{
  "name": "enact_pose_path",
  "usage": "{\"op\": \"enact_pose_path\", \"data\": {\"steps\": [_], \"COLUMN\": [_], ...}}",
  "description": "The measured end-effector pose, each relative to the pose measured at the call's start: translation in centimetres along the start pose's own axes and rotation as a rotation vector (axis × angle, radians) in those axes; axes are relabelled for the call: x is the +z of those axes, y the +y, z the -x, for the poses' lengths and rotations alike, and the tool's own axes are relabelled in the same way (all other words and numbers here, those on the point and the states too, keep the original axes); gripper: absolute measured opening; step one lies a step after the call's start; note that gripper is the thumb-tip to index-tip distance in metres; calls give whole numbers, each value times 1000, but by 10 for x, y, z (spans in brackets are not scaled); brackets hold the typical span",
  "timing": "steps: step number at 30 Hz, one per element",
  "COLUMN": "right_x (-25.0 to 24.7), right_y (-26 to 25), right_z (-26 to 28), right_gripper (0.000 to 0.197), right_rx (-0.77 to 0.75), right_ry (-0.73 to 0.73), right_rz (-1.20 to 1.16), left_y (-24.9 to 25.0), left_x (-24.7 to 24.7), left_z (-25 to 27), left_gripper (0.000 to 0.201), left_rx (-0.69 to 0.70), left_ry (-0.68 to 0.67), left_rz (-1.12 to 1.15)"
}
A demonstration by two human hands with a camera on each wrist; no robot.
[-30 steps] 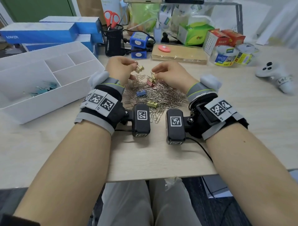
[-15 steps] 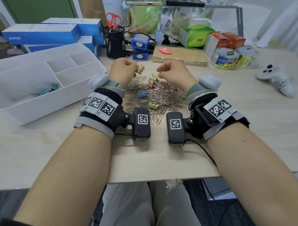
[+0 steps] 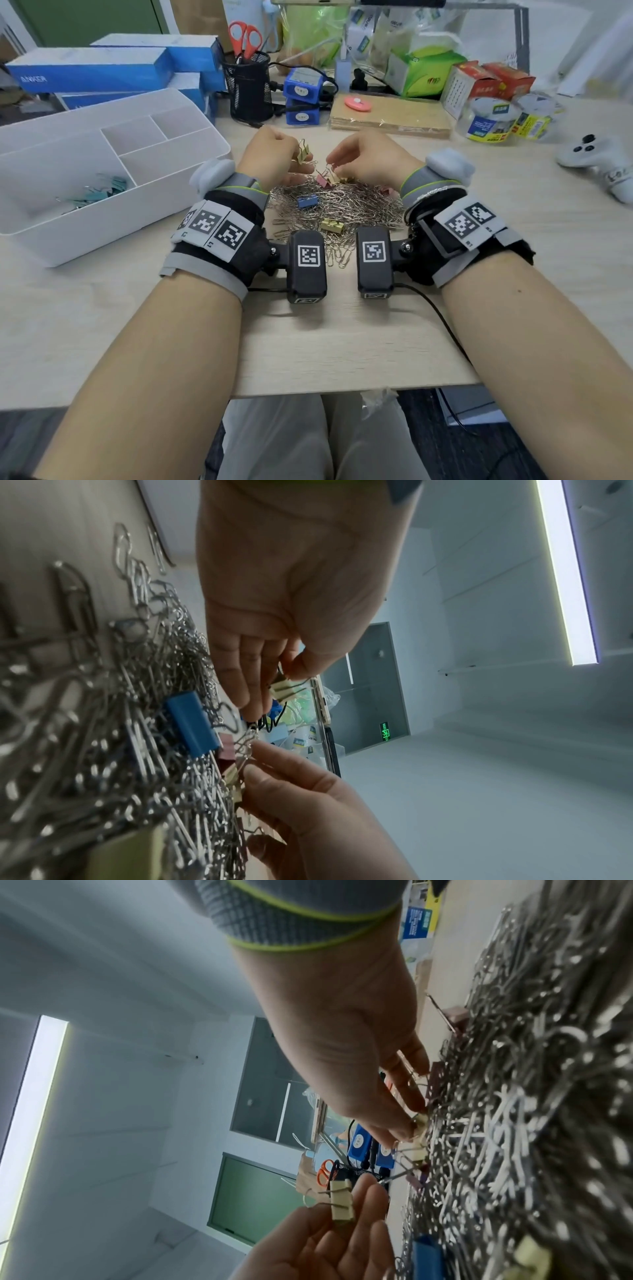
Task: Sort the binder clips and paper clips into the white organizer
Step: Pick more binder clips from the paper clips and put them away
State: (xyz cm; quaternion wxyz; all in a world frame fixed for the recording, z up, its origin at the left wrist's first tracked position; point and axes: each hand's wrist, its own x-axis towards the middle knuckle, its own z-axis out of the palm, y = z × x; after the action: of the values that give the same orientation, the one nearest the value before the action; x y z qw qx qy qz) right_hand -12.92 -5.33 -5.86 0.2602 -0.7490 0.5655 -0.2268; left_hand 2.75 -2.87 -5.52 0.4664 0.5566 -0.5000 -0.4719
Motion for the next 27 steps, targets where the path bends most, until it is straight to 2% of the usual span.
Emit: {"op": "enact_pose_path", "data": {"steps": [2, 7, 10, 14, 18, 20, 24, 27], "right_x": [0, -1, -2, -6, -6, -4, -2, 4], "right_y": [2, 2, -4, -9, -8, -9, -19, -27], "right_z": [1, 4, 8, 8, 8, 6, 8, 10], "right_gripper": [23, 13, 3, 11, 6, 12, 18, 14], "right_rx": [7, 32, -1, -5, 2, 10, -58, -116], "right_ry": [43, 245, 279, 330, 321, 302, 230, 141], "right_rz": [-34, -267, -373, -435, -437, -482, -611, -660], "left_y": [1, 0, 0, 4, 6, 6, 5, 2], "left_x": [1, -2, -4, -2, -3, -3, -1, 1], "left_z": [2, 3, 3, 3, 5, 7, 8, 9], "left_gripper": [27, 25, 34, 37, 34, 33, 55, 59], "left_rx": [18, 18, 13, -61, -111, -133, -132, -71], "left_ry": [15, 99, 122, 83, 44, -1, -45, -123], "left_rz": [36, 98, 96, 172, 183, 172, 51, 13]}}
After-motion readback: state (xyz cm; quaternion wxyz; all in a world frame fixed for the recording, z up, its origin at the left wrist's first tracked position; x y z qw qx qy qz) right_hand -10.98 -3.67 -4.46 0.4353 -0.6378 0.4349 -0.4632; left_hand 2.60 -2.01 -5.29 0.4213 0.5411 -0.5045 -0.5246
